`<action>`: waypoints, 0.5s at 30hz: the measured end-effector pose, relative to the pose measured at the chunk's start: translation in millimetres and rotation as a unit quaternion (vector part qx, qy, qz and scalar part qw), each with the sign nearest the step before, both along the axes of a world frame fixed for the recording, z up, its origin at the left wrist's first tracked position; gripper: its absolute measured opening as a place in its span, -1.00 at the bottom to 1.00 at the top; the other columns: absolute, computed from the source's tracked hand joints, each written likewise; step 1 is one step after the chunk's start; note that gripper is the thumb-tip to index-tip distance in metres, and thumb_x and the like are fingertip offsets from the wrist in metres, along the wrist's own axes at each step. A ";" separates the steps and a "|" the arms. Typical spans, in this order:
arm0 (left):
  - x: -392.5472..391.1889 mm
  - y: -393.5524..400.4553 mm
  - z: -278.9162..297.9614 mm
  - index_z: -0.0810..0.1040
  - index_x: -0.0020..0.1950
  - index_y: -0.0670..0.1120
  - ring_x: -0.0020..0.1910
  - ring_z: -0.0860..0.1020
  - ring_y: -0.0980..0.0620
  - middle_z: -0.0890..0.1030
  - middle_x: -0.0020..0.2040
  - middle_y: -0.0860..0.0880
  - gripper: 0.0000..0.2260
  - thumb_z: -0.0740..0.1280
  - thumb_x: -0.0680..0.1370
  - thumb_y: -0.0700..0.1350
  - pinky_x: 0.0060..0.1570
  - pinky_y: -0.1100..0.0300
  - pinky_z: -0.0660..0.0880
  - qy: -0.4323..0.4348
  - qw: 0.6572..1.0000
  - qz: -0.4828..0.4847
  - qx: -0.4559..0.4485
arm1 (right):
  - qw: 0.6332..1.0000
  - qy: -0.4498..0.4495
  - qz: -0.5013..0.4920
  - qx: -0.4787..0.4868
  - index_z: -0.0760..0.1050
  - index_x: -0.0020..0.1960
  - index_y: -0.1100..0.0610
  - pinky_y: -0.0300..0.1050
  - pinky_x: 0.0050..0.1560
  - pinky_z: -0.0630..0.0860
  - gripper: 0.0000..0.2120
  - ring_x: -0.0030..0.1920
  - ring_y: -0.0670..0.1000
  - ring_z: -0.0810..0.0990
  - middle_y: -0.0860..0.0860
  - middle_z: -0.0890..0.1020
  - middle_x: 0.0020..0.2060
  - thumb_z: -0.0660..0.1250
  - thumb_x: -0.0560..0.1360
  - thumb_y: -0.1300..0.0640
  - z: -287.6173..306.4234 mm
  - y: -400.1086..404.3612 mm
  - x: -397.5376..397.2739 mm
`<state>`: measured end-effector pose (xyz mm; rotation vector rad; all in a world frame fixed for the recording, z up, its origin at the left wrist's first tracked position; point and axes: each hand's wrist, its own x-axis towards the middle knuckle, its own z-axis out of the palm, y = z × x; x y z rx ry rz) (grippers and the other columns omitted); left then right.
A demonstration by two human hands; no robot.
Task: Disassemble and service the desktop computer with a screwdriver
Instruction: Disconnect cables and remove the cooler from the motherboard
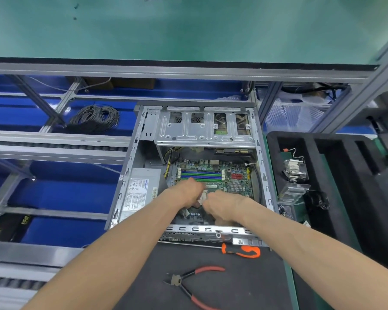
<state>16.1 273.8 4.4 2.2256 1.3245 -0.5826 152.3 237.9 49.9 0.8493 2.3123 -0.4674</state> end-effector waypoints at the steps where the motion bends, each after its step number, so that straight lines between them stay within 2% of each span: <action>1: 0.5 0.1 0.2 0.37 -0.02 -0.10 0.05 0.57 -0.19 0.59 0.06 -0.17 -0.77 0.43 0.53 -0.19 -0.01 -0.05 0.53 0.003 1.000 -0.002 0.001 | 1.000 0.002 0.002 0.000 0.58 0.09 0.30 -0.03 -0.18 0.45 -0.84 -0.22 0.13 0.46 0.06 0.37 -0.25 0.26 0.58 0.30 1.3 -0.2 -1.7; 6: 0.4 0.2 -1.4 0.37 -0.04 -0.10 0.02 0.57 -0.17 0.57 -0.01 -0.13 -0.73 0.48 0.51 -0.16 -0.10 0.00 0.47 -0.005 1.000 0.013 -0.008 | 1.000 -0.001 -0.016 0.003 0.59 0.11 0.28 -0.05 -0.16 0.40 -0.81 -0.15 0.12 0.46 0.14 0.55 -0.05 0.26 0.57 0.25 3.1 0.2 4.7; 11: -0.7 -0.5 -2.2 0.38 -0.03 -0.10 0.01 0.58 -0.19 0.55 -0.04 -0.13 -0.77 0.44 0.52 -0.19 -0.03 -0.07 0.56 -0.005 1.000 0.014 0.007 | 1.000 0.013 -0.008 0.001 0.56 0.15 0.30 -0.05 -0.15 0.42 -0.78 -0.17 0.12 0.44 0.10 0.43 -0.12 0.18 0.61 0.34 4.8 -0.7 -2.6; 15: -0.7 -1.3 -1.5 0.38 -0.07 -0.10 -0.02 0.57 -0.16 0.52 -0.07 -0.10 -0.75 0.48 0.51 -0.17 -0.13 0.01 0.49 -0.011 1.000 0.026 -0.006 | 1.000 0.001 -0.014 -0.003 0.58 0.11 0.29 -0.02 -0.13 0.48 -0.80 -0.16 0.13 0.46 0.15 0.54 -0.07 0.23 0.59 0.28 3.1 -0.6 6.0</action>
